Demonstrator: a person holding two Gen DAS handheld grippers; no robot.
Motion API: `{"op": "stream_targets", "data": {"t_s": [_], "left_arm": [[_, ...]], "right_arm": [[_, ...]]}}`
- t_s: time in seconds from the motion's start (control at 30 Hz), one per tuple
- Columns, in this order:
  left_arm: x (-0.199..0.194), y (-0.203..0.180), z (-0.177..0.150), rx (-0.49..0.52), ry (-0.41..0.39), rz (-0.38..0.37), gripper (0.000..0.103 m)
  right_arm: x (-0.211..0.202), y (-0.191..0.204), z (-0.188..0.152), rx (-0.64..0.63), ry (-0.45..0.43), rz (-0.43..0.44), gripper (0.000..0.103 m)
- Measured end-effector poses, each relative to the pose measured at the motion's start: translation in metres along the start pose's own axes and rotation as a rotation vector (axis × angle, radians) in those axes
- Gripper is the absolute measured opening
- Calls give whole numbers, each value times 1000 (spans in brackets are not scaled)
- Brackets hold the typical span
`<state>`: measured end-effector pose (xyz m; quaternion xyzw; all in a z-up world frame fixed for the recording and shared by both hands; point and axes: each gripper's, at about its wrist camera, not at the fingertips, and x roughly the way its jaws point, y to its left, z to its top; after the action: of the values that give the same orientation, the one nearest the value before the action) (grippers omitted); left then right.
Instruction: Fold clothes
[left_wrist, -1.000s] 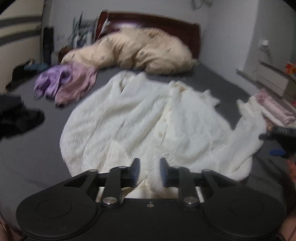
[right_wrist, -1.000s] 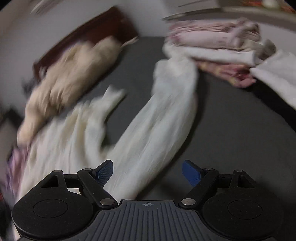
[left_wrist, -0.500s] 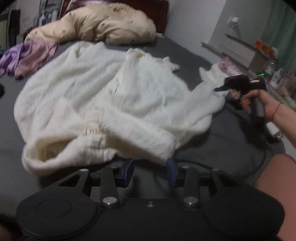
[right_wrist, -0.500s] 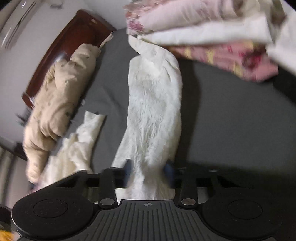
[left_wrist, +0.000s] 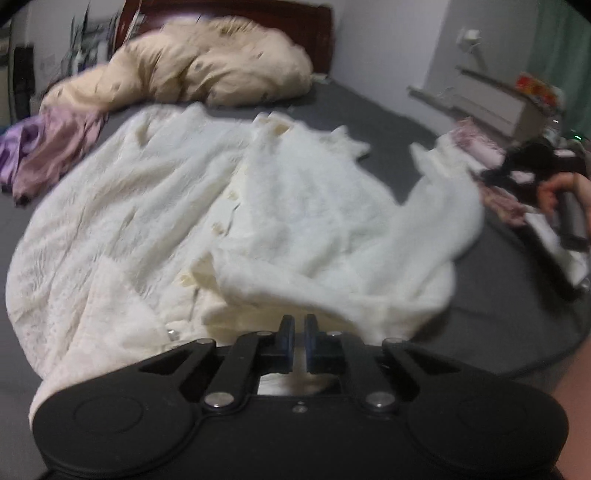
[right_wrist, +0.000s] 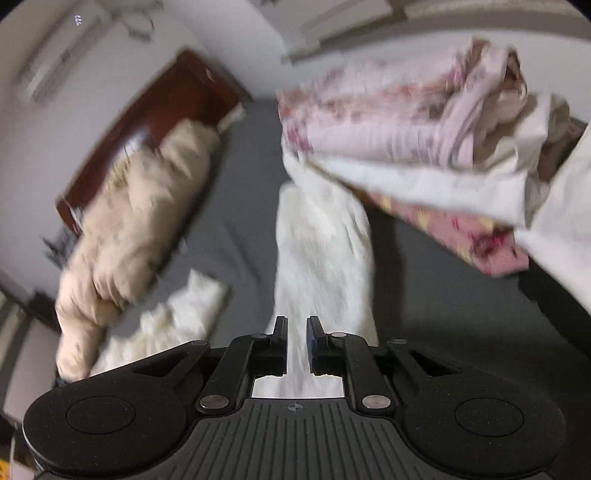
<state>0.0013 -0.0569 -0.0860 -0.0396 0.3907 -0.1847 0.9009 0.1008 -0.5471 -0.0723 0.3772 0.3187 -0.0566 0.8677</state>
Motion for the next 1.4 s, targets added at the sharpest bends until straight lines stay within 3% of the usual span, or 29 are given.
{"op": "stream_targets", "data": {"t_s": [0.07,0.1,0.13,0.17,0.23,0.4,0.57,0.67,0.83,0.97,1.07,1.13,1.3,1.4], "left_arm": [[-8,7,-2,4,-16,-47,9],[-15,8,-4,21,-28,-80,19],[-22,8,-8,49,-41,-117,24],[-28,6,-13,88,-50,-148,31],[-38,0,-22,178,-60,-194,34],[-25,-31,-33,379,-73,-144,35],[1,-51,-31,484,-46,-116,32],[9,-53,-30,499,-31,-139,10],[-2,-39,-23,389,1,-216,7],[-32,-23,-25,246,55,-344,6],[-42,-13,-33,218,90,-344,6],[-39,-11,-37,217,105,-317,6],[-39,-17,-42,224,116,-315,6],[-40,-22,-46,213,129,-333,6]], "right_arm": [[-10,7,-16,-37,66,54,13],[-16,10,-26,-50,112,101,14],[-24,14,-39,-63,164,156,26],[-34,18,-53,-74,202,201,51],[-57,22,-78,-86,250,286,81],[-134,29,-118,-100,329,468,81],[-235,49,-114,-207,366,493,82],[-291,67,-109,-238,350,482,82],[-342,98,-114,-278,311,473,83],[-322,113,-137,-439,319,307,86],[-261,109,-162,-599,340,125,86],[-213,99,-173,-605,374,64,86],[-121,63,-170,-315,338,33,86],[-84,37,-160,-107,271,60,85]]}}
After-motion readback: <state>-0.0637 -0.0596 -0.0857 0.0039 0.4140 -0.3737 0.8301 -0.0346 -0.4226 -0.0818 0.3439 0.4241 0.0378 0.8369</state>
